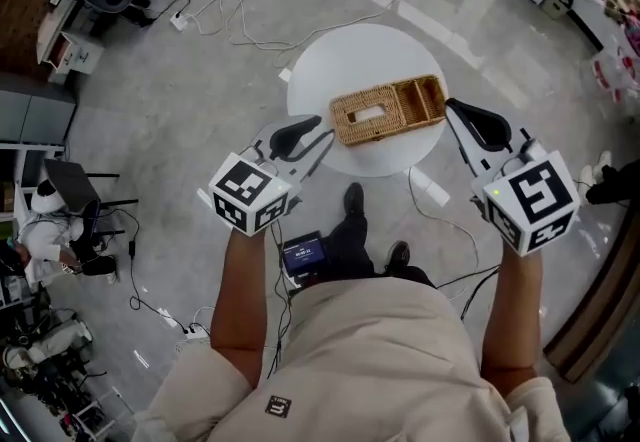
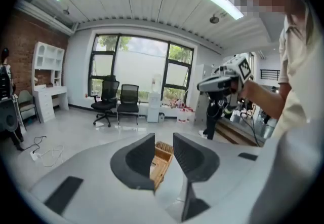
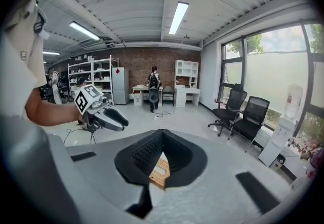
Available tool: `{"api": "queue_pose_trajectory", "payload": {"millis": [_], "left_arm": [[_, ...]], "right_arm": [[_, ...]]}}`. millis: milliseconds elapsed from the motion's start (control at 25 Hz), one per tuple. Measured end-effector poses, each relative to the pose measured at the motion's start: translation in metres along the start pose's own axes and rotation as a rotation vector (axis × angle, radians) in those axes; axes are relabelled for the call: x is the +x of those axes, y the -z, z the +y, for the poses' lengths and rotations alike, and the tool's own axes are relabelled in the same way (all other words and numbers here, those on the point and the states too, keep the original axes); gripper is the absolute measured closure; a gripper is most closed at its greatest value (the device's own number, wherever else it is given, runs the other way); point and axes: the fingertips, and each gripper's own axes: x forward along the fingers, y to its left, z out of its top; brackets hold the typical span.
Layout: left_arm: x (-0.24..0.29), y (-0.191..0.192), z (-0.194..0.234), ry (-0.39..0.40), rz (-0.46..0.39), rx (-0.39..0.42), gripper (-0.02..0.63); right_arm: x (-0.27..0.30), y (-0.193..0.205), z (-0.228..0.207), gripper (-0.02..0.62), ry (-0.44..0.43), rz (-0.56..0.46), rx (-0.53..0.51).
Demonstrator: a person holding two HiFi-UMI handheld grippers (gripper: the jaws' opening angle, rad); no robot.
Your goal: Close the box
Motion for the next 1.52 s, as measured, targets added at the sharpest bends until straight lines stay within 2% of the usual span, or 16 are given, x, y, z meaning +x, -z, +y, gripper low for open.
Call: {"api": "queue_pose_trajectory", "payload": {"millis": [200,400,520,640,760,880,1000,1520], "left_arm": [[-0.042,-0.088,-0.029,-0.067,-0.197,0.054,0.53],[-0.09,-0.159,-0.065,-0.141,-0.345,0.143,0.56],[-0.114,-0.189,-0.09,-0.181,-0.434,0.215,0.571],[-0.141,-0.195,-0.121,-0.206,-0.489,0.289,0.581],[-0.158,-0.193,-0.147,-0.217,-0.471,0.35,0.588],[-0.163,-0.211,-0.165,-0.249,-0.444,0.429,0.591],[-0.167,-0.219,-0.175,-0.265,-0.435,0.475,0.591],[-0.175,-0.216,-0.186,-0.279,-0.407,0.458,0.591]], "right_arm": [[-0.037,-0.029,0.014,0.603,-0.031,-0.084,-0.015],[-0.068,-0.056,0.028,0.603,-0.04,-0.163,-0.047],[-0.086,-0.067,0.037,0.603,-0.049,-0.202,-0.082],[-0.104,-0.064,0.06,0.603,-0.056,-0.236,-0.114],[-0.123,-0.069,0.081,0.604,-0.085,-0.269,-0.135],[-0.138,-0.083,0.088,0.606,-0.123,-0.283,-0.149],[-0.146,-0.089,0.093,0.606,-0.132,-0.286,-0.159],[-0.158,-0.095,0.1,0.606,-0.145,-0.275,-0.172]]}}
